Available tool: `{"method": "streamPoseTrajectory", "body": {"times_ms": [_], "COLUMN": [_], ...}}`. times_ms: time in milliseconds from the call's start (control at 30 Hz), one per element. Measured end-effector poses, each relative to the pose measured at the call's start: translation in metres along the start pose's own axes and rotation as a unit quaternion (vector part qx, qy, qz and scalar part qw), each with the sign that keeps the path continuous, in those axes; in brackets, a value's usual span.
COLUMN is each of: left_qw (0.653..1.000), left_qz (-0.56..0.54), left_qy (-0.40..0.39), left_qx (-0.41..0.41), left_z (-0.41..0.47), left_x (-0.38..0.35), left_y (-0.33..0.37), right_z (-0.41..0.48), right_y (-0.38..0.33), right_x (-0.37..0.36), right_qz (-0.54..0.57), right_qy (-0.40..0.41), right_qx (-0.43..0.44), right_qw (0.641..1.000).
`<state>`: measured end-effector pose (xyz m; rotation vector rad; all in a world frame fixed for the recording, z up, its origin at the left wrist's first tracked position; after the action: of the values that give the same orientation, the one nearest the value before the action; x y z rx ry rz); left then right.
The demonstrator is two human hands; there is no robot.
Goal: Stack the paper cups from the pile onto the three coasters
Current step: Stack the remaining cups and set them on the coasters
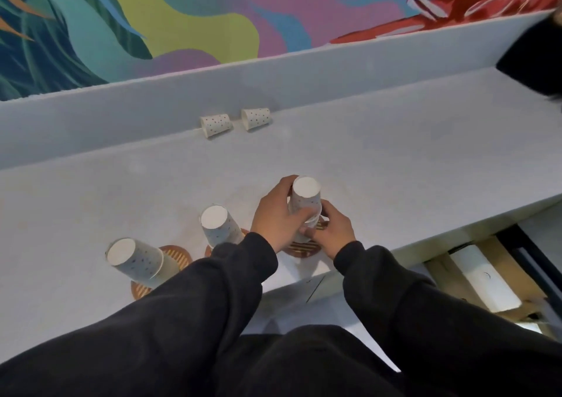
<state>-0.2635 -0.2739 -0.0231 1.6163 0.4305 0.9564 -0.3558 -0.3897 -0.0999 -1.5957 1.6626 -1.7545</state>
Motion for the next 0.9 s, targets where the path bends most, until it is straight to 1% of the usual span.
{"method": "streamPoseTrajectory", "body": {"times_ms": [100,200,267,333,400,467,533,600,667,733,800,900], "left_qw": [0.999,0.996,0.993,0.988,0.979,0.97,0.96,0.953,0.949,0.947,0.946,0.949], "left_qz": [-0.028,-0.035,-0.042,-0.039,-0.029,-0.021,-0.016,-0.002,0.005,0.018,0.022,0.016], "left_qy": [0.025,0.056,0.086,0.128,0.184,0.234,0.278,0.303,0.315,0.319,0.319,0.304], "left_qx": [-0.024,-0.061,-0.07,-0.082,-0.088,-0.069,-0.038,-0.009,0.011,0.029,0.05,0.077], "left_z": [-0.007,-0.019,-0.029,-0.041,-0.055,-0.071,-0.089,-0.106,-0.12,-0.133,-0.142,-0.15], "left_x": [0.015,0.044,0.074,0.113,0.159,0.2,0.236,0.259,0.272,0.28,0.281,0.277], "left_y": [0.023,0.057,0.074,0.081,0.077,0.061,0.04,0.018,-0.002,-0.021,-0.039,-0.065], "right_z": [0.003,0.007,0.006,0.005,0.0,-0.009,-0.022,-0.03,-0.035,-0.037,-0.035,-0.027], "right_y": [0.001,-0.001,-0.013,-0.038,-0.08,-0.129,-0.174,-0.203,-0.215,-0.214,-0.206,-0.196], "right_x": [0.0,0.004,0.012,0.027,0.042,0.052,0.047,0.022,-0.018,-0.061,-0.088,-0.104], "right_qz": [0.003,-0.021,-0.023,-0.014,-0.012,0.004,0.027,0.014,-0.033,-0.085,-0.122,-0.16], "right_qy": [-0.011,-0.032,-0.039,-0.016,0.019,0.044,0.049,0.024,-0.035,-0.097,-0.124,-0.133], "right_qx": [-0.006,-0.005,0.017,0.064,0.123,0.198,0.279,0.325,0.329,0.311,0.302,0.279], "right_qw": [1.0,0.999,0.999,0.998,0.992,0.979,0.959,0.945,0.943,0.942,0.938,0.937]}}
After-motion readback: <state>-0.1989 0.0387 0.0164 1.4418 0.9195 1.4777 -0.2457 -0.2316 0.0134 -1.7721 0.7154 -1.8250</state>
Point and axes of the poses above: each hand's wrist, its own z-axis towards the middle knuckle, its own x-axis out of the back of the hand, y = z × x, the point moved 6 cm from there along z, towards the middle knuckle, and after that the axes turned 9 degrees about -z, right-handed, at the moved point
